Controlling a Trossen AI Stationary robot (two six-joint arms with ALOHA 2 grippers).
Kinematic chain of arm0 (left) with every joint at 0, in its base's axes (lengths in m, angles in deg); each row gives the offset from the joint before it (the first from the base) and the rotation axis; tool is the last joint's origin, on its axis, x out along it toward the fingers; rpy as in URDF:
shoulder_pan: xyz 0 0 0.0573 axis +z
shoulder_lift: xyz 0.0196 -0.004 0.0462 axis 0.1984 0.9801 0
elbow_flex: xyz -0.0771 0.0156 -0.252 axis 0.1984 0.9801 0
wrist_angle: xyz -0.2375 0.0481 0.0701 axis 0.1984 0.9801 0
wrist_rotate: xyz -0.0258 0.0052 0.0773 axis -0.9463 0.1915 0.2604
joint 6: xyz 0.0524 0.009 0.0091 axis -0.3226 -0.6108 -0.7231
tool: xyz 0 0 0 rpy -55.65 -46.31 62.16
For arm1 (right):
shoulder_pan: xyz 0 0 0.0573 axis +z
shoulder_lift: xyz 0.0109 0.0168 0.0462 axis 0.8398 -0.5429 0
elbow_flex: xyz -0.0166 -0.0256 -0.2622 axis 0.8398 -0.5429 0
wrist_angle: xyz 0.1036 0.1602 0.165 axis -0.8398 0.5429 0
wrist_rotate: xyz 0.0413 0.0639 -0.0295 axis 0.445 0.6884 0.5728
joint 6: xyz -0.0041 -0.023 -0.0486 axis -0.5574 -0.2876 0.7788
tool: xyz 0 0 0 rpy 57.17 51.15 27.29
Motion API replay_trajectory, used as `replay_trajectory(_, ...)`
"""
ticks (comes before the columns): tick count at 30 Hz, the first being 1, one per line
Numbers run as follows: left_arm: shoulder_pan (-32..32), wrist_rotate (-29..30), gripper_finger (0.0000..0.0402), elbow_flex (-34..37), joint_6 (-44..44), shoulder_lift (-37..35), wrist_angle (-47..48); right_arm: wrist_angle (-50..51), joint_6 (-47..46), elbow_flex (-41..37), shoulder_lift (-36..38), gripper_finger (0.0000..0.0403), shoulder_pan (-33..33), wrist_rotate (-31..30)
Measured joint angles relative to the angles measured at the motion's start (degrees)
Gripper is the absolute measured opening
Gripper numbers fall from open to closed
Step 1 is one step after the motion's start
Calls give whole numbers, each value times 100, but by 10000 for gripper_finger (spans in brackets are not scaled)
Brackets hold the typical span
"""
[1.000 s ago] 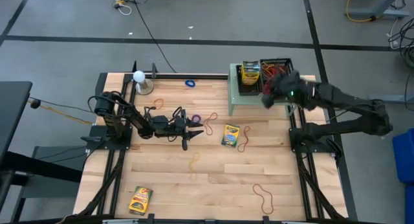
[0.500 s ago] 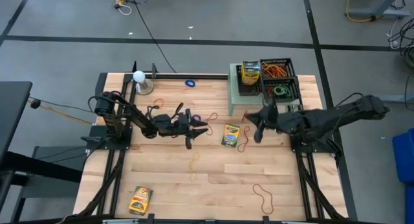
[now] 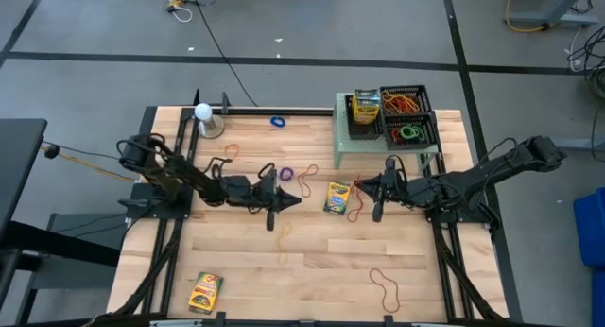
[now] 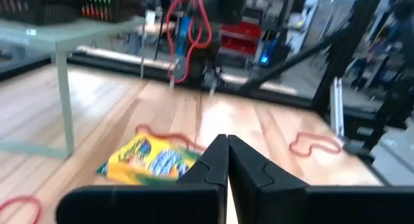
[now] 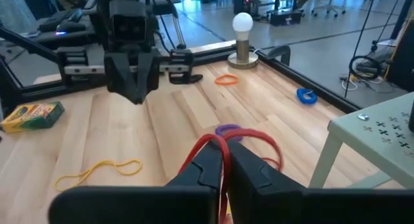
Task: Pick & Place Office Desk Supplies
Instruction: Put the red rubber band into the top right black bin on the shelf
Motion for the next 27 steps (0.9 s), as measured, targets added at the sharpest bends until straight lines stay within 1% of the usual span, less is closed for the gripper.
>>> replay_trajectory(2,-85,137,11,1,1,-132,358,-3,2,0,0,20,0,2)
replay_trajectory(6,-239,316,15,0,75,-308,736,3,22,0,0,22,0,2)
replay_trajectory(11,-449,623,14,0,192,-313,767,17,23,-1,0,22,0,4)
replay_trajectory(16,-643,1011,14,0,100,-318,926,17,23,-3,0,23,0,7)
replay_trajectory(27,-888,1051,14,-2,96,-318,1154,-51,27,-3,-1,23,-1,7)
